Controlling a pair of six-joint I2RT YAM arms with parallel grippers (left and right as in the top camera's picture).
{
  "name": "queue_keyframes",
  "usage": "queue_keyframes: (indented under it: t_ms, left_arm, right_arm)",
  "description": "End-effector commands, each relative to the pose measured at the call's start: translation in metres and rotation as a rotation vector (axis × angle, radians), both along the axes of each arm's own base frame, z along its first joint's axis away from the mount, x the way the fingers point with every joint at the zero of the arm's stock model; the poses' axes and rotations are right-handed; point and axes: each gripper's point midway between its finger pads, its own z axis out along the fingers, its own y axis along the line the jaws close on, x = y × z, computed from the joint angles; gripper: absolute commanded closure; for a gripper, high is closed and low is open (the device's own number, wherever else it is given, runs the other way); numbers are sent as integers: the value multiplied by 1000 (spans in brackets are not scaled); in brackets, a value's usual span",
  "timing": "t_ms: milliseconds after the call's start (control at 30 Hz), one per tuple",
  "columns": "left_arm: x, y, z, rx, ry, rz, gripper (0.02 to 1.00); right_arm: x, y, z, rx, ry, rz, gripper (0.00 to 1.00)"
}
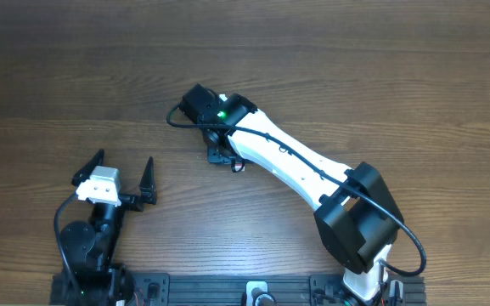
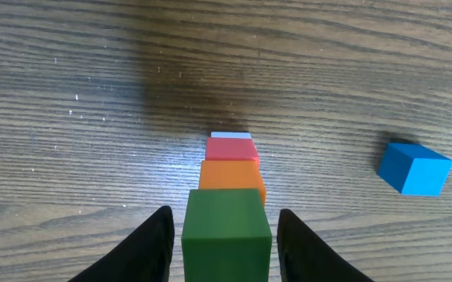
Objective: Stack Cubes
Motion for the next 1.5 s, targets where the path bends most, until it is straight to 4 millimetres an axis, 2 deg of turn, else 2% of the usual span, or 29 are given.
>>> queue_keyframes:
  t_ms: [33,100,267,367,467,600,733,867,967,1067,1200,1400,1433,1500]
  left_arm:
    - [0,2,-1,15,-4,10,18]
    - [0,2,-1,15,-4,11,18]
    - [0,2,-1,15,-4,10,18]
    - [0,2,-1,15,-4,10,18]
    - [0,2,-1,15,-4,10,20]
    - [0,2,-1,15,-4,11,18]
    - [0,2,-1,15,-4,10,18]
    - [0,2,-1,15,-4,11,18]
    - [0,2,-1,15,-4,11,18]
    - [0,2,-1,15,-4,10,18]
    - [0,2,-1,15,-4,10,18]
    - [0,2,-1,15,-4,11,18]
    - [0,2,-1,15,-4,10,18]
    - [0,2,-1,15,-4,10,18]
  right_arm:
    - [4,1,0,4,-1,-8,577]
    - [4,1,0,5,0,-8,566]
    - [4,0,0,7,5,-13,432]
    - [5,0,1,10,2,-14,275]
    - [7,0,8,18,-6,-18,14]
    - [11,-6,37,38,-40,-31,7]
    - [17,-27,74,58,-102,-58,9]
    - [17,-58,105,80,-134,-92,7]
    - [9,-88,116,54,-119,-106,7]
    - [2,-110,106,25,-80,-121,7]
    - [-5,-130,72,-14,-26,-155,7]
    - [-12,-138,20,-10,11,-178,31]
    - [-15,-139,6,-12,15,-175,49]
    - [-15,-138,-5,-3,15,-149,73]
